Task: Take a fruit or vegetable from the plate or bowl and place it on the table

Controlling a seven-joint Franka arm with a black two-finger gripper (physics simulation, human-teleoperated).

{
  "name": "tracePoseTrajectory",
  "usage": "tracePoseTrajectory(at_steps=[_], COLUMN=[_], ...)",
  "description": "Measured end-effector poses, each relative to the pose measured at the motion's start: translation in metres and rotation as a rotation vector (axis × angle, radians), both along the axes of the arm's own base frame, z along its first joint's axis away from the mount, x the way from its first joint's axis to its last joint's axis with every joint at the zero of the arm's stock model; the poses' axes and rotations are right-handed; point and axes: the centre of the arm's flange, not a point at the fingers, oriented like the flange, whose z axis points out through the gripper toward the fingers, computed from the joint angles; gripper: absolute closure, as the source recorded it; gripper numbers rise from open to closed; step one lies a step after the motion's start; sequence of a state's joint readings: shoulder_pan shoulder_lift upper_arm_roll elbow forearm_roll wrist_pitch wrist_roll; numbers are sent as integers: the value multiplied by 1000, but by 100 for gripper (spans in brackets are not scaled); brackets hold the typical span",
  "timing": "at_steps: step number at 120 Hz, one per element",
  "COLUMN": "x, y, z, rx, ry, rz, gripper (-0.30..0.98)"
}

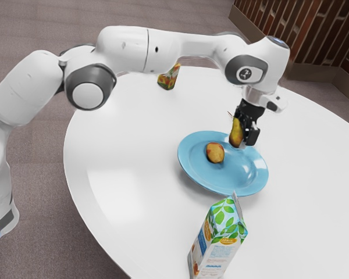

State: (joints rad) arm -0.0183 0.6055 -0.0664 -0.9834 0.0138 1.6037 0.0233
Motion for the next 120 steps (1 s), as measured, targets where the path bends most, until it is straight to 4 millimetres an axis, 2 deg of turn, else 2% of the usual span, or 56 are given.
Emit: tracePoseTrajectory(at_steps=[19,31,66,79,101,110,120], x=[-5,-8,-15,-18,-19,-18,-18], y=[67,104,180,196,199,198,197], z=[23,28,31,31,32,31,32], rx=[6,7,13,15,16,12,8], ry=[-31,-39,-57,-60,-64,-63,-63], rz=[92,143,248,271,275,274,272], gripper=[46,45,45,45,44,26,15])
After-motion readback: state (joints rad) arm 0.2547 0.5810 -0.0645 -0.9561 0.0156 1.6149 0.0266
